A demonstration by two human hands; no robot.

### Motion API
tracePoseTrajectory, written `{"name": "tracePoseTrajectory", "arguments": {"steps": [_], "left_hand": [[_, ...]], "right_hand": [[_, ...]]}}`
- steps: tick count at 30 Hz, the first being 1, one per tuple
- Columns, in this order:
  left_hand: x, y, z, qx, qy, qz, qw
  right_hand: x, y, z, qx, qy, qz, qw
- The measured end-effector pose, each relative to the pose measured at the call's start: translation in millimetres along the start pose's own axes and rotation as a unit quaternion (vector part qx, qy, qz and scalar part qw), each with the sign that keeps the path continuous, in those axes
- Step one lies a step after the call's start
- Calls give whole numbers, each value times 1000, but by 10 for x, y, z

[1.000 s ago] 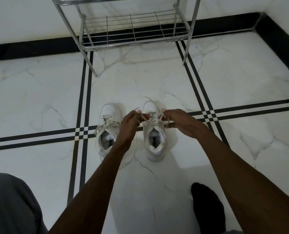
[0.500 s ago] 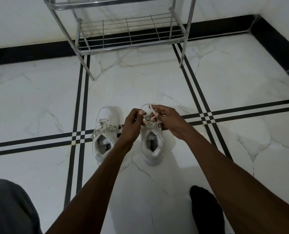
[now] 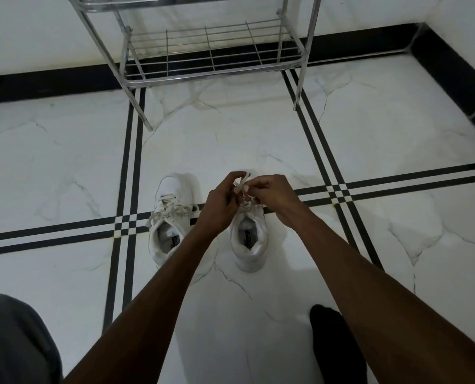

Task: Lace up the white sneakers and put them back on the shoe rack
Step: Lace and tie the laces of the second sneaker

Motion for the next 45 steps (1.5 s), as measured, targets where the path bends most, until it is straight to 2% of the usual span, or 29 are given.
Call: {"name": "tracePoseTrajectory", "arguments": {"steps": [6, 12, 15, 17, 19, 21, 25, 29, 33, 38, 42, 45], "left_hand": [[0, -31, 6, -11, 1, -39, 999], [3, -16, 105, -61, 48, -29, 997], [-44, 4, 161, -105, 145, -41, 983], [-71, 26, 148, -147, 202, -48, 967], [-79, 14, 154, -177, 214, -60, 959], [-75, -11, 175, -189, 200, -68, 959], [-55, -3, 174, -172, 174, -74, 967], [-40, 42, 98, -171, 189, -84, 963], [-52, 35, 76, -154, 180, -66, 969], [-58, -19, 11, -118, 102, -17, 988], [-124, -7, 78, -161, 84, -52, 982], [-170, 17, 112, -160, 51, -94, 981]], "right_hand": [[-53, 110, 18, -29, -42, 104, 993], [102, 133, 59, -20, -47, -33, 998], [172, 152, 44, -10, -115, -38, 993], [129, 176, 57, -4, -131, -10, 991], [53, 174, 54, -8, -83, 35, 996], [-42, 156, 69, -38, 28, 45, 998], [-130, 132, 180, -140, 241, -17, 960], [-33, 142, 139, -190, 298, -77, 932], [15, 147, 92, -195, 260, -143, 935], [43, 132, 129, -176, 161, -133, 962], [-50, 104, 111, -150, 142, -104, 973], [-172, 122, 50, -104, 133, -83, 982]]}}
Point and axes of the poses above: each hand's wrist, its own y-axis away from the middle knuckle, its own x-axis out of the palm, z = x × y, the point moved 2 cm from there along -y, towards the middle knuckle, and after that the axes turned 7 degrees about x, right-handed, at the moved point
